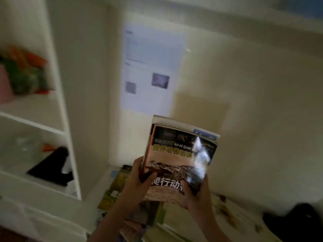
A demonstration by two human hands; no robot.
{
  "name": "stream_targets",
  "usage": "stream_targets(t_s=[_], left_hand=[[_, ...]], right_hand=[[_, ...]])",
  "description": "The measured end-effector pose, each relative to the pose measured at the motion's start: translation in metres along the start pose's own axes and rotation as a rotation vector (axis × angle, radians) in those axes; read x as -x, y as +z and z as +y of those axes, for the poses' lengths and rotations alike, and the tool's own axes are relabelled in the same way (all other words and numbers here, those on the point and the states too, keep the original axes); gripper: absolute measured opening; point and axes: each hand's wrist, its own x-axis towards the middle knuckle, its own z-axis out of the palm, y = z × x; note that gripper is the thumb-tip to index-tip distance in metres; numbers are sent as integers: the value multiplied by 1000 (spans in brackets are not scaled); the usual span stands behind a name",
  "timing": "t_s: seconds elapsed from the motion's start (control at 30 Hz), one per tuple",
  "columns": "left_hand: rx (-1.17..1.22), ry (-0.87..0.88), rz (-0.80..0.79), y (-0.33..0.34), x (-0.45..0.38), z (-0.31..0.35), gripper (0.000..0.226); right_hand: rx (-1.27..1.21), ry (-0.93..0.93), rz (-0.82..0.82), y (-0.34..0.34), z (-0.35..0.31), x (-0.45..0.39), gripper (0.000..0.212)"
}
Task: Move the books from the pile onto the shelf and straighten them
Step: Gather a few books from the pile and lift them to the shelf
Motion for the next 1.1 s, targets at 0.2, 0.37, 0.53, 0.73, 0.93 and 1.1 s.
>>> stream_targets(t_s=[0.2, 0.37, 0.53, 0.73, 0.93, 1.1], left_hand=[[-174, 88, 458, -126, 79, 82, 52], [-314, 207, 749, -213, 126, 173, 59], [-395, 402, 882, -262, 107, 292, 43], [-416, 542, 937, -292, 8, 406, 54], [-440, 595, 871, -305, -105, 445, 55], [-516, 620, 816, -319, -157, 439, 49]], right_hand=[[-105, -228, -296, 96, -101, 35, 44], [-143, -440, -427, 158, -210, 57, 40], [-207, -681, -407, 178, -341, 26, 44], [-84, -875, -231, 171, -481, -70, 51], [60, -764, -311, 179, -541, -182, 83], [8, -552, -409, 208, -538, -239, 87]])
